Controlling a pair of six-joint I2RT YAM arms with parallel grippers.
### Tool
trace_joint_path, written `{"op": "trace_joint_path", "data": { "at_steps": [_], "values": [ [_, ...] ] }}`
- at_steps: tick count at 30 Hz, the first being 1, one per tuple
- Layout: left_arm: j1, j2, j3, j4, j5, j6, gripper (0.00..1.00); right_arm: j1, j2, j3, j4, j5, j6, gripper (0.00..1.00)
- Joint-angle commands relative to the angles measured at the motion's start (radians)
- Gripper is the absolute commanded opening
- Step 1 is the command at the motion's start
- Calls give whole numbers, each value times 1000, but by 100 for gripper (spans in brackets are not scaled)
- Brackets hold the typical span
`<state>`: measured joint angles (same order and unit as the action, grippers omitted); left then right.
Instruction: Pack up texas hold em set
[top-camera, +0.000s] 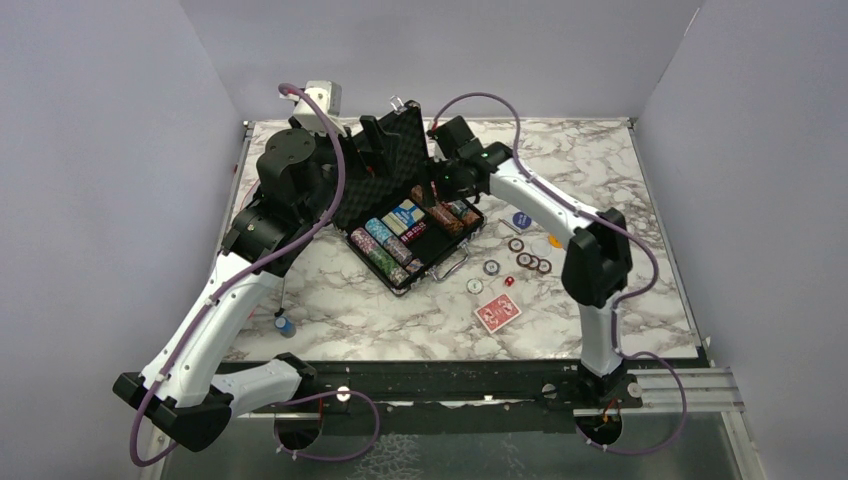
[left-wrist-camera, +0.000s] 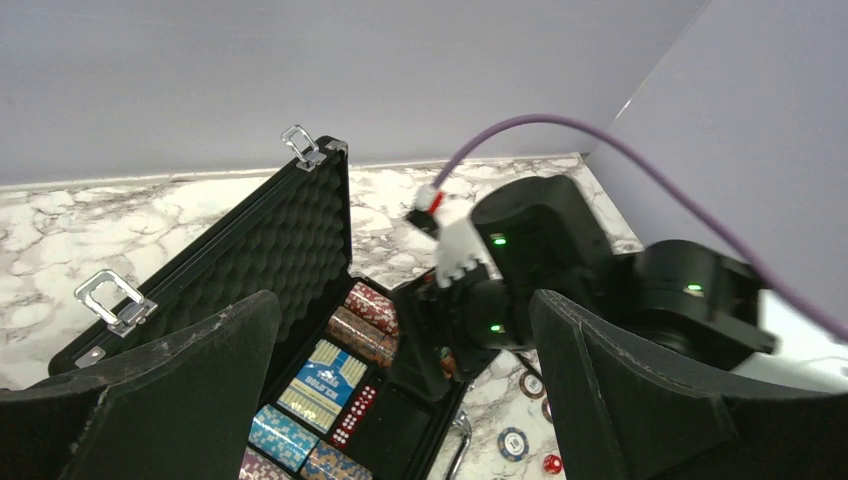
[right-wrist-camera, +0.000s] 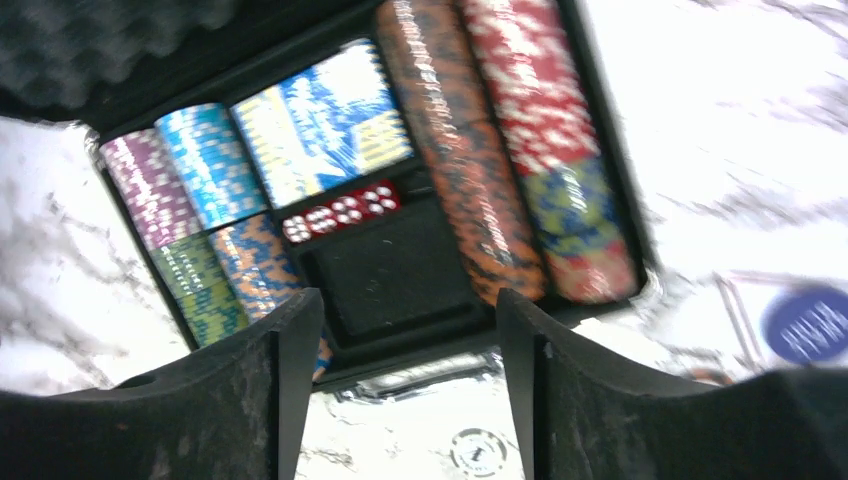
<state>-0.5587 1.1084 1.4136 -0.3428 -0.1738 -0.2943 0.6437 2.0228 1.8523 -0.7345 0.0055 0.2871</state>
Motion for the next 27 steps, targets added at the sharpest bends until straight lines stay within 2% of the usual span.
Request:
{"op": "trace_joint_path", "data": {
  "at_steps": [1,6,11,15,27],
  "values": [
    [-3,-24,22,-11,19,28,99,-55,-160,-186,12,240,188,63],
    [-3,-12,13,-9,78,52,99,-97,-337,-468,-45,343,404,60],
    [-3,1,12,-5,107,58,99,-102,-439,-651,-91,354,582,61],
    [-3,7,8,-3,117,57,99,-102,-458,-727,-95,331,669,60],
    [-3,2,-11,-3,134,35,99,-102,-402,-797,-14,296,771,42]
  ]
}}
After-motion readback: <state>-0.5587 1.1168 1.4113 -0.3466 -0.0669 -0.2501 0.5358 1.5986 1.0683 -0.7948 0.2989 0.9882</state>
